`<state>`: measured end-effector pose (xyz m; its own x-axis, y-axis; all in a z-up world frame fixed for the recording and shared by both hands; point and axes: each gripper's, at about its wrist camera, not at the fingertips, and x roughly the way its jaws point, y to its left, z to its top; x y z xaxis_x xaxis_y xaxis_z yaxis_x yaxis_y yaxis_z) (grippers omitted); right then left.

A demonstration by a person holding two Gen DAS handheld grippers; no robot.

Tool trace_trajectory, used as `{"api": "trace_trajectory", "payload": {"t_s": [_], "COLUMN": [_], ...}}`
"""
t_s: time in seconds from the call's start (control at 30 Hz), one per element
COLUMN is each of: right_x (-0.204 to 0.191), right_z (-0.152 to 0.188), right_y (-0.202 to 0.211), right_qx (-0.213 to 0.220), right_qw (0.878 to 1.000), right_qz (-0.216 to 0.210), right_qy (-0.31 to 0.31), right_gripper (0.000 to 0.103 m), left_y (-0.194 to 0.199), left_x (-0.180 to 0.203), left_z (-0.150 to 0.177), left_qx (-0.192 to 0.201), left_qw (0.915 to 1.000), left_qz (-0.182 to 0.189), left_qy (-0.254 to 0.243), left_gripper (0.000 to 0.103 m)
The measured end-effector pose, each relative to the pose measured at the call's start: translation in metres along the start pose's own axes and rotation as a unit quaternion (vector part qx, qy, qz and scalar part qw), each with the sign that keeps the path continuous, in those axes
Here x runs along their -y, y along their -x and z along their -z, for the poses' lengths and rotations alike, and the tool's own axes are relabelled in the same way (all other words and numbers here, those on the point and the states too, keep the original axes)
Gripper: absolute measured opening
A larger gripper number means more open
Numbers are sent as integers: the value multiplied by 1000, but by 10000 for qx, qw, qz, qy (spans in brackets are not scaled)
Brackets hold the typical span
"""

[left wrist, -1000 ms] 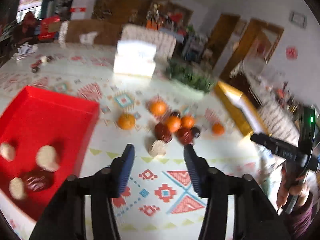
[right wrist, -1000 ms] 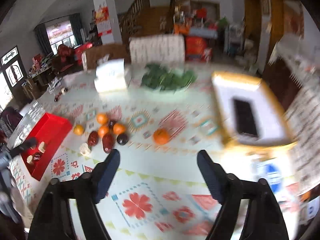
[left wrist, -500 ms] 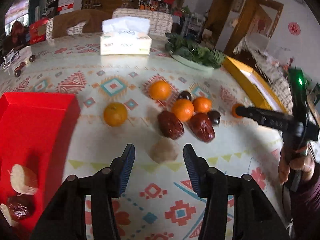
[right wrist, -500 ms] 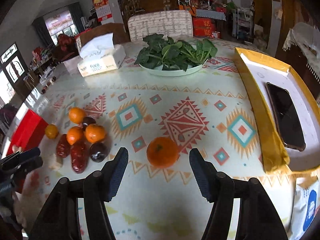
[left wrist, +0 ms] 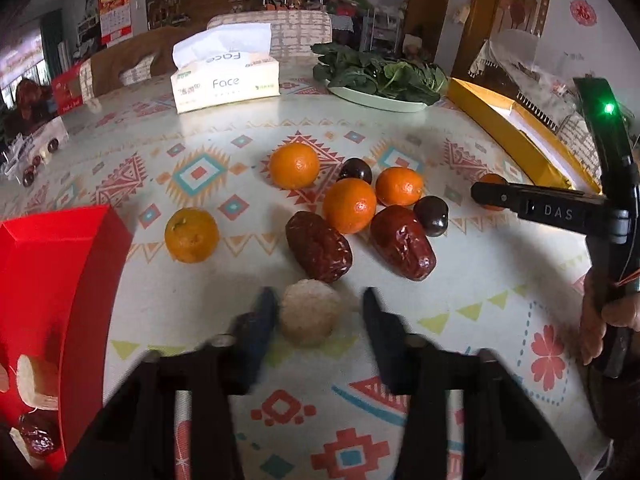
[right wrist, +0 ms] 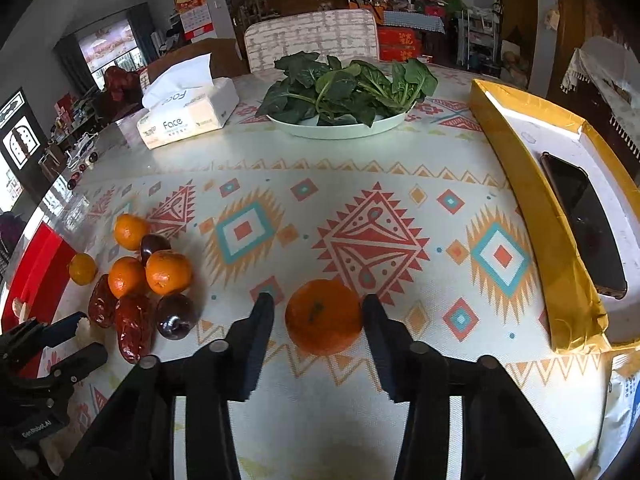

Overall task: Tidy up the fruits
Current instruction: 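Grasp a round beige cake with the left tool while the right tool grasps an orange, then carry the cake and orange into the red tray and open both tools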

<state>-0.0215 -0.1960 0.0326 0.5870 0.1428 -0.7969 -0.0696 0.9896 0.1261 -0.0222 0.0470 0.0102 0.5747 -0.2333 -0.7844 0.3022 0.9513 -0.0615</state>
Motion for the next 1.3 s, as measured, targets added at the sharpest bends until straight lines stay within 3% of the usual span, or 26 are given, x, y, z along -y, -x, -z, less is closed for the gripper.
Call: {"api": "trace_trajectory", "payload": {"t_s": [0.23,0.53,0.73,0.97,1.17,1.3], "right_x": [3,-31,-107,-215,-294,-316], "right_z": [3,10,8,9,9,4], "right_y": [4,39,59,48,22,-3], "right_qx": [0,100,91,-139,-340,-474], "right_qw": [9998,9988,9921,9770,9676,9677], "right_qz": [-12,-439,-1228,-1937,-2084,-1963], "right_qy": [-214,-165,239,879,1382,1508], "right_gripper": [40,40,40,40,40,40], "left_y": [12,76,118,128,103,90], "left_x": [-9,-58,-120,-204,-260,-274], "left_z": [6,27,37,31,36,38], "left_qx": [138,683,966,802,433,294], "left_qw": [9993,9926,9843,9765,9661,9619], "left_qz": [159,182,-259,-877,-895,-894], "left_qy": [321,984,1452,1797,2384,2567], "left_gripper": [31,31,31,31,31,31]}}
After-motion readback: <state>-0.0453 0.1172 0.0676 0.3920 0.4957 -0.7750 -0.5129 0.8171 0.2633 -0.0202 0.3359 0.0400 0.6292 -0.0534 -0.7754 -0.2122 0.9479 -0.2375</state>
